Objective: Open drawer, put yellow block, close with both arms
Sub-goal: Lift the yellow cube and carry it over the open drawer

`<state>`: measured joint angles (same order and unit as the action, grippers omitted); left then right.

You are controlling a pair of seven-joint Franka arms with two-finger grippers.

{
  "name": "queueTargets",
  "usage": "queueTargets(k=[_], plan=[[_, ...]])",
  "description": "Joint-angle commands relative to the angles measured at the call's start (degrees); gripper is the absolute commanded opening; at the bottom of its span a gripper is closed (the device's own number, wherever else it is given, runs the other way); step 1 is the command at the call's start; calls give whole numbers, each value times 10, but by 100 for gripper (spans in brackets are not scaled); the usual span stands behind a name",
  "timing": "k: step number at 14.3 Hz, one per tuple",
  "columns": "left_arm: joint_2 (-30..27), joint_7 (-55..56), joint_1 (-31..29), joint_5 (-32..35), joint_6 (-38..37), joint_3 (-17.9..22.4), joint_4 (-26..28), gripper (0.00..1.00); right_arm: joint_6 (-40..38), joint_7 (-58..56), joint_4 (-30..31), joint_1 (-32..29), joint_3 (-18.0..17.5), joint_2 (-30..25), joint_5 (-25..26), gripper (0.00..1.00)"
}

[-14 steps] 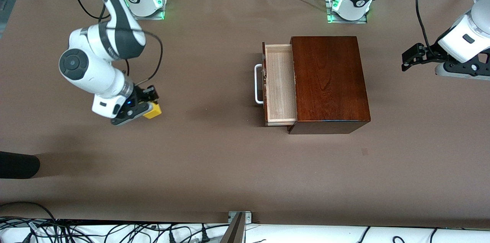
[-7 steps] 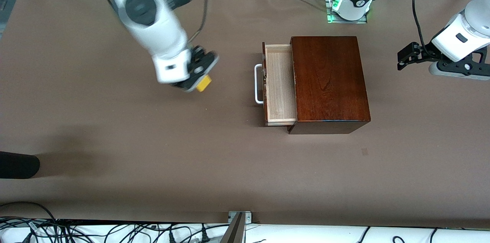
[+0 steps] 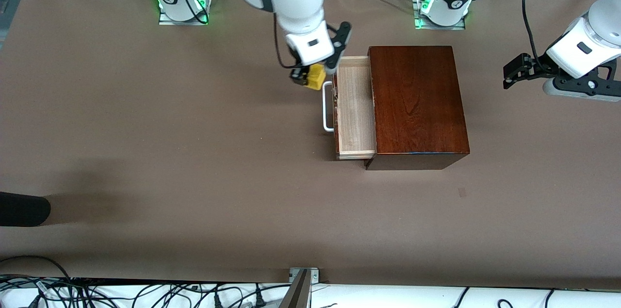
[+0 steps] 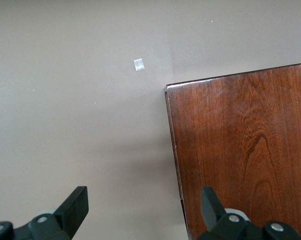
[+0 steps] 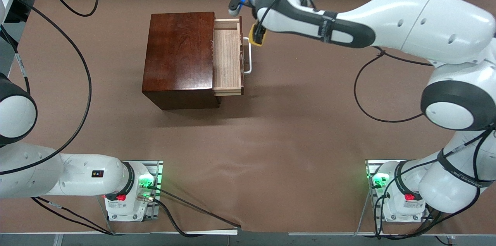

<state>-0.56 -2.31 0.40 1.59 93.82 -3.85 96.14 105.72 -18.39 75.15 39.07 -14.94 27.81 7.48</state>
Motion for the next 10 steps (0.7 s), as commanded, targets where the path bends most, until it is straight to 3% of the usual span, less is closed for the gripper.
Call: queueTargets(k=[1,4,10], plan=[[-5,4,0,2,-7,-1,-2,100,-10,-9,-118,49,6,93,16,0],[-5,5,-1,3,-7,-1,-2,100,7,-13,-188,93,7,170,60,0],[-5,4,-1,3,-7,-2,-2,100,0,-59,-185,113,7,191,106,0]])
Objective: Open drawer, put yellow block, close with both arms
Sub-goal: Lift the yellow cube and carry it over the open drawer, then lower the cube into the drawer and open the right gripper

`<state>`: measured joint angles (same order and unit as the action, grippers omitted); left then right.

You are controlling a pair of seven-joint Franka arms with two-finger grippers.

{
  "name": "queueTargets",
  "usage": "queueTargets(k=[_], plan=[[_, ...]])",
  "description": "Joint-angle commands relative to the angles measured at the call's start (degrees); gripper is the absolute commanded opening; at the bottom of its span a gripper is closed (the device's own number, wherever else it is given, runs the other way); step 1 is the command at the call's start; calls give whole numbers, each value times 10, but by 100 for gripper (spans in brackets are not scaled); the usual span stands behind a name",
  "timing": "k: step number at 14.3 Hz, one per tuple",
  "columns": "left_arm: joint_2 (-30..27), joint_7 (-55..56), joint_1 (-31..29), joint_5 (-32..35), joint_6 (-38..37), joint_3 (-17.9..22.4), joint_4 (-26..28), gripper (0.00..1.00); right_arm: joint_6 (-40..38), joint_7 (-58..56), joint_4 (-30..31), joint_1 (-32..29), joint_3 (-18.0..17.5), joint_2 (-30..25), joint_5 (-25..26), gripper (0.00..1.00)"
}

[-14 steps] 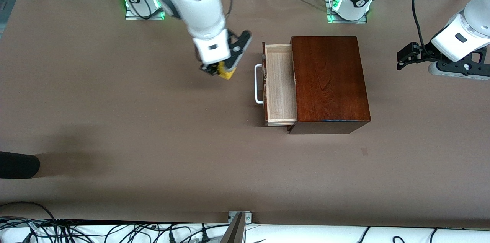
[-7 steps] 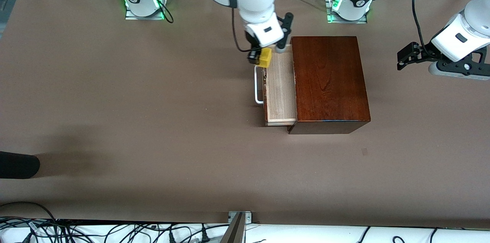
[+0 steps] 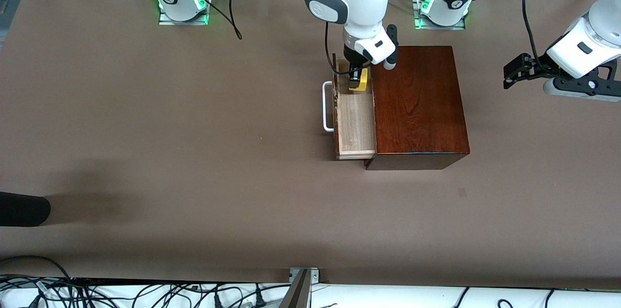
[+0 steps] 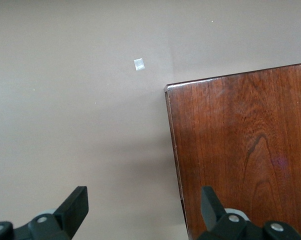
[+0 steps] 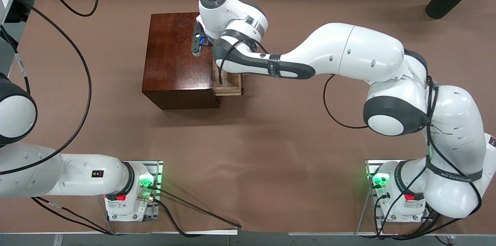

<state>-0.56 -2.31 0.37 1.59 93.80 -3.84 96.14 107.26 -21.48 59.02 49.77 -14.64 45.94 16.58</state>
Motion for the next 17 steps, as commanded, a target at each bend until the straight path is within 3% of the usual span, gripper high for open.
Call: queueTargets(k=[1,17], plan=[[-5,4,-1,3,-7,-2,-2,100,-11,-42,-24,5,4,14,17,0],[-4,1,-6,2,-7,-1,-3,100,2,-150,-11,-6,24,59,31,0]])
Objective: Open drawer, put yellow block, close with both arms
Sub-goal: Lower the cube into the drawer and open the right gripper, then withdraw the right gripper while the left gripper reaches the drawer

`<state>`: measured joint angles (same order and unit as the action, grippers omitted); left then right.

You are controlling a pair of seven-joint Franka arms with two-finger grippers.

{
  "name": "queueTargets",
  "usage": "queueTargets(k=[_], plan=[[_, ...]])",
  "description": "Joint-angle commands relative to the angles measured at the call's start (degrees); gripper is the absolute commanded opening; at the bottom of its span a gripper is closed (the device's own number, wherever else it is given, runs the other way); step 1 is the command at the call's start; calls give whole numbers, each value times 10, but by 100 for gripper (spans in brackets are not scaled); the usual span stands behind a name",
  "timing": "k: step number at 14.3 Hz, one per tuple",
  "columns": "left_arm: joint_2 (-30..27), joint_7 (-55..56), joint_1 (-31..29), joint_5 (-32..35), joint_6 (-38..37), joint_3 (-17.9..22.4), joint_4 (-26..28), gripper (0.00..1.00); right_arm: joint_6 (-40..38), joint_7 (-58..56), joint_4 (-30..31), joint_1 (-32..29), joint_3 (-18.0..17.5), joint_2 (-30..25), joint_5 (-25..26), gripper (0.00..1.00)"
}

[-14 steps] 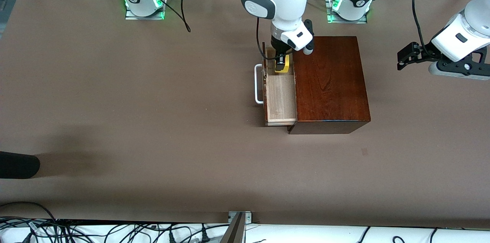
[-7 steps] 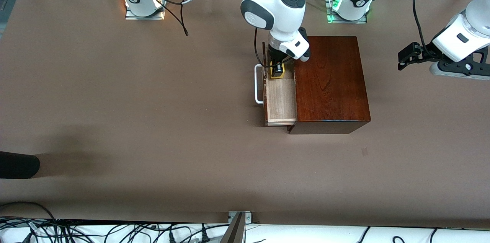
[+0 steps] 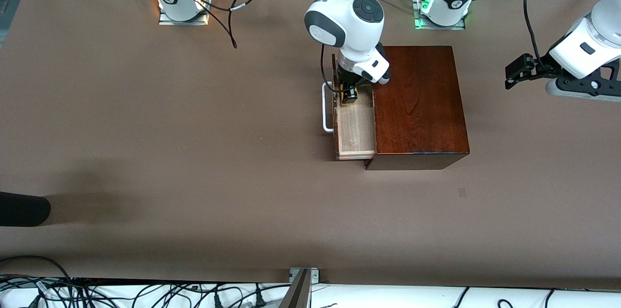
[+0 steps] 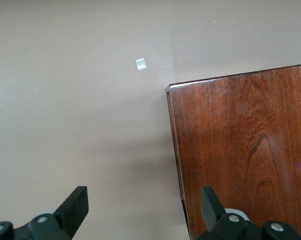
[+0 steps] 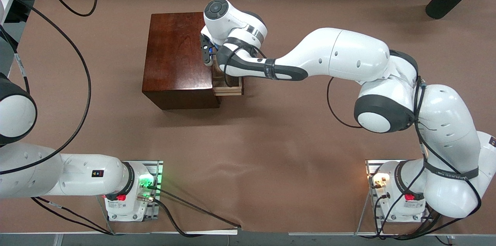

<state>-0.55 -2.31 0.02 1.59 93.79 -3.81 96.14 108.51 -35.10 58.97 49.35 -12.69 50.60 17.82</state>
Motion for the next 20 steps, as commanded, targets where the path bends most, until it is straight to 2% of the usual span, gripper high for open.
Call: queueTargets(k=[1,3,4,5,8,15,20], plan=[[-4,1,-3,2,-7,-1,-3,100,-10,-13,-11,0,6,13,25,0],[-4,2,-3,2,-7,-1,-3,100,-9,-8,-6,2,6,15,29,0],[-4,2,-3,2,-7,-1,-3,100,-9,-8,-6,1,6,15,29,32],[-4,2,-3,2,-8,-1,-3,100,-9,-8,-7,-1,6,14,28,99],[-5,2,-2,2,-8,-1,-4,100,-2,17,-13,2,3,4,24,100],[-4,4,-1,2,-12,-1,-9,100,-2,98,-13,-2,6,-94,17,100],[-4,3,3,2,-12,-2,-10,100,-1,97,-12,-92,6,-142,14,100]])
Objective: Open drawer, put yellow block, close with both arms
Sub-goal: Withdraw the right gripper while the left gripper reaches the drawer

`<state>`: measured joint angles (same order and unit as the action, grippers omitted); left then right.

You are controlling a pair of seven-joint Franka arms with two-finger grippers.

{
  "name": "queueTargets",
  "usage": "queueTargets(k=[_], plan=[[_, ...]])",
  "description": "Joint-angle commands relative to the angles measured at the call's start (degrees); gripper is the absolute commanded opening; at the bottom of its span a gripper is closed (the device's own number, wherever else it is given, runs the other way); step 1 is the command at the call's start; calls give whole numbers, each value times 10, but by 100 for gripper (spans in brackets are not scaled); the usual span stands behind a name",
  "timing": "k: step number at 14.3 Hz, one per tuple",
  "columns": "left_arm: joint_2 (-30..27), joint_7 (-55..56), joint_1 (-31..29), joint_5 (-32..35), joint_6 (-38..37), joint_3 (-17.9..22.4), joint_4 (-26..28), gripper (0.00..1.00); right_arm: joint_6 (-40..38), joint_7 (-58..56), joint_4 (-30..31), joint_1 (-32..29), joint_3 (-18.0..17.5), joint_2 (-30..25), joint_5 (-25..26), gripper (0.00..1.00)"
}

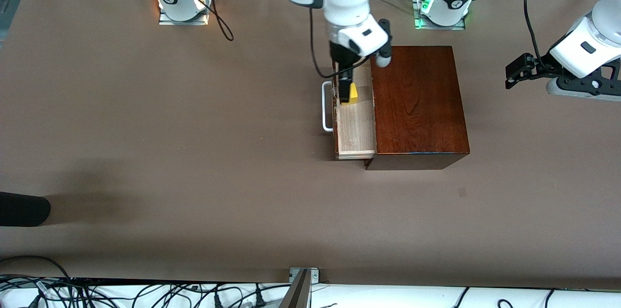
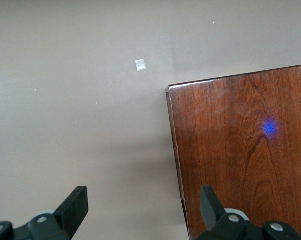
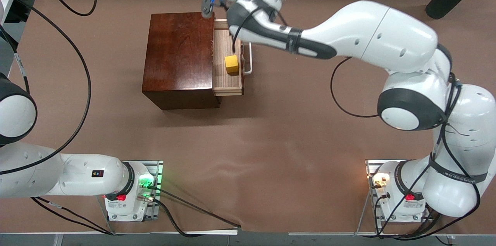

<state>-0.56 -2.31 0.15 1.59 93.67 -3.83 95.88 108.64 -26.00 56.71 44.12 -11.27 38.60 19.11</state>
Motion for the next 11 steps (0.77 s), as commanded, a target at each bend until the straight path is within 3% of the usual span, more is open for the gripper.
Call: queueTargets(k=[1,3,6,9,11], plan=[[-5,4,3,2,-11,-3,-7,100,-5,6,11,-62,-9,-32,-17,100],[-4,4,3,1,-16,-17,-8,100,-11,10,15,-111,-2,-60,-108,100],[13,3,13,-24,-70,-51,-25,100,-30,25,44,-148,54,-108,-135,100],[41,11,15,-123,-115,-93,-31,100,-6,51,196,-197,70,-232,-199,100],[64,10,16,-130,-115,-147,-32,100,31,78,300,-207,112,-314,-203,100]])
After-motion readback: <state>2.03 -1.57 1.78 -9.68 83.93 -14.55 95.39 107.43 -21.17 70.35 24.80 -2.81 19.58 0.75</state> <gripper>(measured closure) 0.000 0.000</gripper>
